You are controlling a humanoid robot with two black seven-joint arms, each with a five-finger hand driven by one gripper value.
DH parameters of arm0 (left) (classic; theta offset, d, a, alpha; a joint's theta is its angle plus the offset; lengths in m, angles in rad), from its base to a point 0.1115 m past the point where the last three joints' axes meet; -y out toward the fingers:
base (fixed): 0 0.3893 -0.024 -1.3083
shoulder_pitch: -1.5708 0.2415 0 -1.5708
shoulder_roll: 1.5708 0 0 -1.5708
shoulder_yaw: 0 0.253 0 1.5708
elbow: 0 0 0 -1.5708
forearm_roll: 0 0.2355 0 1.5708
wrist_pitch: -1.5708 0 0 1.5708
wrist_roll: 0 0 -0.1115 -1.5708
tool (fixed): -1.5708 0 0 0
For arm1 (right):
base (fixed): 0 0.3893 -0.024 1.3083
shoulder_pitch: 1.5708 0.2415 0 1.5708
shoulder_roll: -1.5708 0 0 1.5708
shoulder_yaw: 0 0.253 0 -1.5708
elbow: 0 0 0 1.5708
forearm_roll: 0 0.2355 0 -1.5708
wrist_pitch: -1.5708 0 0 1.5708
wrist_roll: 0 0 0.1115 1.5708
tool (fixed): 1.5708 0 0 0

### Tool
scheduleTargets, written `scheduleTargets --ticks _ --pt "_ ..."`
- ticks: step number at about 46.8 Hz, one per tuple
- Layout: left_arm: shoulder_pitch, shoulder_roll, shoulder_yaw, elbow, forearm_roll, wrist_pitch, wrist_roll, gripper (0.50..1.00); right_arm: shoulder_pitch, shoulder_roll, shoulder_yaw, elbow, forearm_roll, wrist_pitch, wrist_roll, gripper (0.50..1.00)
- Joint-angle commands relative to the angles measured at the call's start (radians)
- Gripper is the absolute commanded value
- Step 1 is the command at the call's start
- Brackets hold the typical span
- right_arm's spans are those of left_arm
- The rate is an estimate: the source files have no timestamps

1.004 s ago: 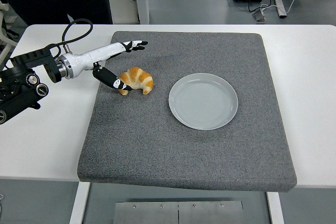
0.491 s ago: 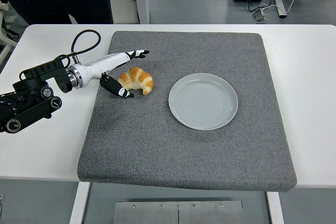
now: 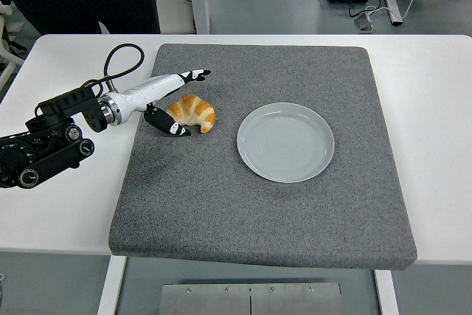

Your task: Place the bread on the plate

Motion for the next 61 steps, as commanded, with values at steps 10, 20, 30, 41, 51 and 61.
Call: scheduleTargets --ticks 10,20,30,41,51,61 --pt "-0.002 -0.044 0.02 0.066 0.0 0.037 -0.001 0.968 0.0 0.0 0.0 0.0 0.0 0.0 0.0 1.0" --pt "0.0 -0.064 0.02 0.075 -0.003 0.037 0.001 0.919 0.0 0.0 0.0 0.0 0.0 0.0 0.0 1.0" --pt "-0.002 -0.067 0.02 0.075 -0.011 0.037 0.001 0.749 0.0 0.0 0.0 0.0 0.0 0.0 0.0 1.0" --pt "0.0 -0.067 0.023 0.076 -0.011 0.037 0.001 0.742 0.0 0.0 0.0 0.0 0.0 0.0 0.0 1.0" --pt "0.0 -0.067 0.023 0.076 -0.008 0.037 -0.001 0.745 0.0 0.0 0.0 0.0 0.0 0.0 0.0 1.0" --pt "0.0 -0.068 0.023 0.076 -0.003 0.037 -0.001 0.724 0.0 0.0 0.0 0.0 0.0 0.0 0.0 1.0"
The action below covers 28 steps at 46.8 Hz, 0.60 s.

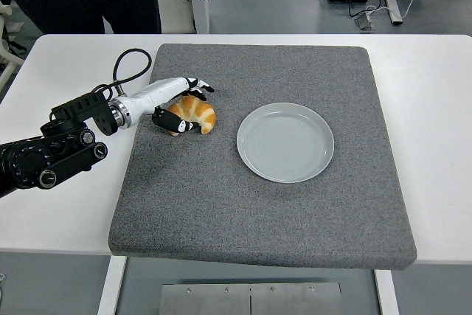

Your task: Place the bread on the plate

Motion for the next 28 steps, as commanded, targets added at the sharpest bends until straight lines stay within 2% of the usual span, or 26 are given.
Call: scheduleTargets --ticks 1,11,28 --pt "0.0 -0.001 0.0 0.0 0.001 0.0 -0.001 0.715 0.0 0.0 0.0 0.0 0.0 0.0 0.0 1.0" --pt "-0.002 0.001 0.0 0.0 0.005 0.0 -0.007 0.63 0.0 0.0 0.0 0.0 0.0 0.0 0.0 1.0" --pt "-0.048 0.005 -0.008 -0.002 -0.009 -0.003 -0.007 0.619 0.0 0.0 0.0 0.0 0.0 0.0 0.0 1.0"
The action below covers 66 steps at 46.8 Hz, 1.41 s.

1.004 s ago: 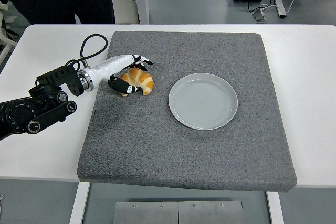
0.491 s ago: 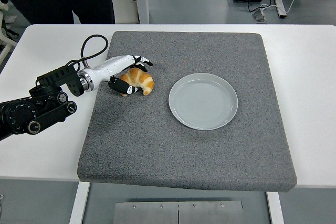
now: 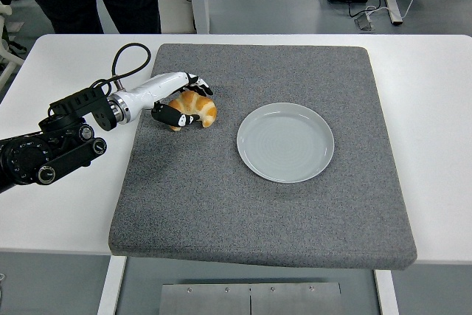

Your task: Place the bread on the plate

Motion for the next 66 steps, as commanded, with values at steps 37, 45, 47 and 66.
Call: scheduleTargets --ticks 37,45,47,66 --pt "-0.253 0.005 -0.131 -0.001 -0.032 -0.147 0.006 0.598 0.0 0.0 0.0 0.0 0.0 0.0 0.0 1.0" --pt "-0.265 -0.008 -0.131 -0.004 -0.032 -0.154 0.008 0.599 0.0 0.0 0.0 0.0 0.0 0.0 0.0 1.0" --pt "-0.268 -0.023 -0.131 -0.004 -0.032 -0.154 0.008 0.599 0.0 0.0 0.0 0.0 0.0 0.0 0.0 1.0" --pt "-0.274 -0.132 -0.128 -0.03 -0.023 -0.155 0.008 0.607 0.0 0.0 0.0 0.0 0.0 0.0 0.0 1.0"
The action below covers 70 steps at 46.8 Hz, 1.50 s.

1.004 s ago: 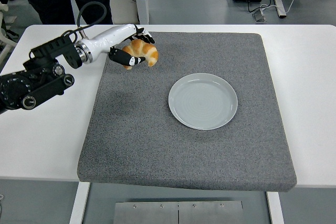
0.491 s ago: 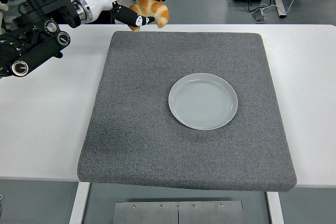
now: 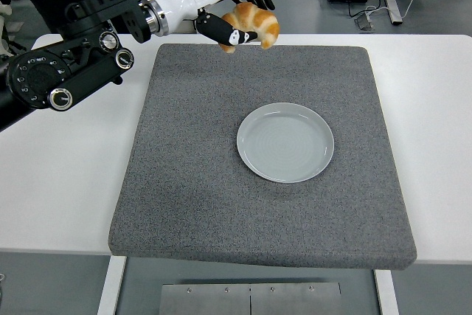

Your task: Place the bread on the plate

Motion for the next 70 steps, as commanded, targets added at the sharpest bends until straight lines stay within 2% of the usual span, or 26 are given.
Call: scheduleTargets --ticks 1,18,24,35,53,70 --pt "0.001 -0.025 0.002 -0.001 0.002 0.001 0.001 0.607 0.0 0.0 0.0 0.0 0.0 0.0 0.0 1.0" --pt "0.009 -0.14 0.013 -0.003 0.036 0.002 0.022 0.607 0.0 0.0 0.0 0.0 0.0 0.0 0.0 1.0" --pt "0.012 -0.161 0.013 -0.007 0.059 0.002 0.022 0.607 0.0 0.0 0.0 0.0 0.0 0.0 0.0 1.0" --pt "0.014 -0.174 0.013 -0.052 0.074 0.002 0.025 0.608 0.0 0.0 0.0 0.0 0.0 0.0 0.0 1.0" --pt "0.044 -0.187 0.019 -0.056 0.111 0.006 0.024 0.608 0.0 0.0 0.0 0.0 0.0 0.0 0.0 1.0" --pt "0.095 -0.184 0.072 -0.055 0.141 0.044 0.024 0.607 0.0 0.0 0.0 0.0 0.0 0.0 0.0 1.0"
